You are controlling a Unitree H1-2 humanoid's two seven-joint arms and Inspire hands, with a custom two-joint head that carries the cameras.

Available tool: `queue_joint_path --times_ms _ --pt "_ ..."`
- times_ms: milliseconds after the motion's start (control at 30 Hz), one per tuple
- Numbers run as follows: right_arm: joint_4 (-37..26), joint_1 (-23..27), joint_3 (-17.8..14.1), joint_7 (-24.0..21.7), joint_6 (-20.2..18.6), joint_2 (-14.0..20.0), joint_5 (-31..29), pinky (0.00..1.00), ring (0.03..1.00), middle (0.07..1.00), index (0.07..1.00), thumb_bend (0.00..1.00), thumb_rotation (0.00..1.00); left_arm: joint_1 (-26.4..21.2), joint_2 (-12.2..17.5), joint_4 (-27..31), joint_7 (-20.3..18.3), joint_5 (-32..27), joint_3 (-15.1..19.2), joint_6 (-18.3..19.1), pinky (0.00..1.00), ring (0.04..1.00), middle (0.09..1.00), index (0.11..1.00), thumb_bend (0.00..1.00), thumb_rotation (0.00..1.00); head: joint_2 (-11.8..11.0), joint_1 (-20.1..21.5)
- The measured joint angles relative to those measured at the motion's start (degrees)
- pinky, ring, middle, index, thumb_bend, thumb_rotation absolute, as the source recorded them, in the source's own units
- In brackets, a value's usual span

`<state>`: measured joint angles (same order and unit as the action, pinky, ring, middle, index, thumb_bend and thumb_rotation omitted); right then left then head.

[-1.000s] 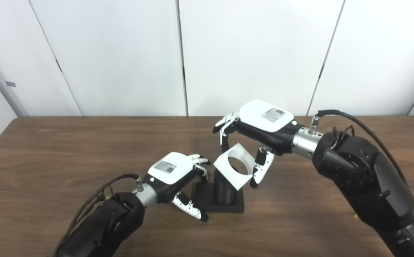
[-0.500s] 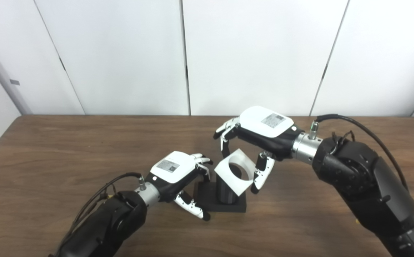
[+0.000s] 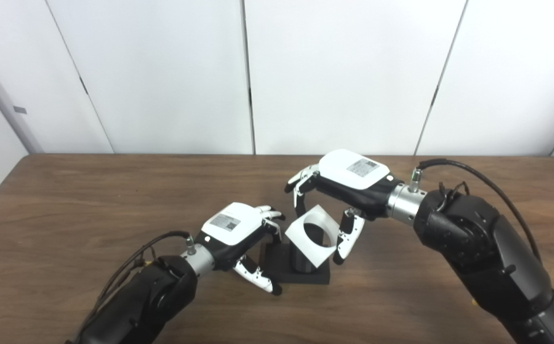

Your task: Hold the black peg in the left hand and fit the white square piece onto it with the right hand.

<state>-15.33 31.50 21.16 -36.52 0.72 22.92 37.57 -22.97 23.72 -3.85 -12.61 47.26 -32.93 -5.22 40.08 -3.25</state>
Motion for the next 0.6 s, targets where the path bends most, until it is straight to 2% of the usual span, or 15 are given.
queue_joint_path --times_ms 367,600 --pt "2.6 -0.2 -0.3 1.3 -0.2 -2.9 0.1 0.78 0.821 0.795 0.479 0.52 0.14 0.0 -0.2 0.0 0.0 0.0 -0.2 0.2 0.83 0.923 0.881 0.488 0.52 0.08 0.3 -0.2" --pt "4.2 -0.1 -0.3 2.2 -0.2 -3.3 0.5 0.78 0.814 0.790 0.480 0.52 0.14 0.0 -0.2 0.0 0.0 0.0 -0.3 0.2 0.83 0.924 0.884 0.488 0.52 0.08 0.4 -0.2"
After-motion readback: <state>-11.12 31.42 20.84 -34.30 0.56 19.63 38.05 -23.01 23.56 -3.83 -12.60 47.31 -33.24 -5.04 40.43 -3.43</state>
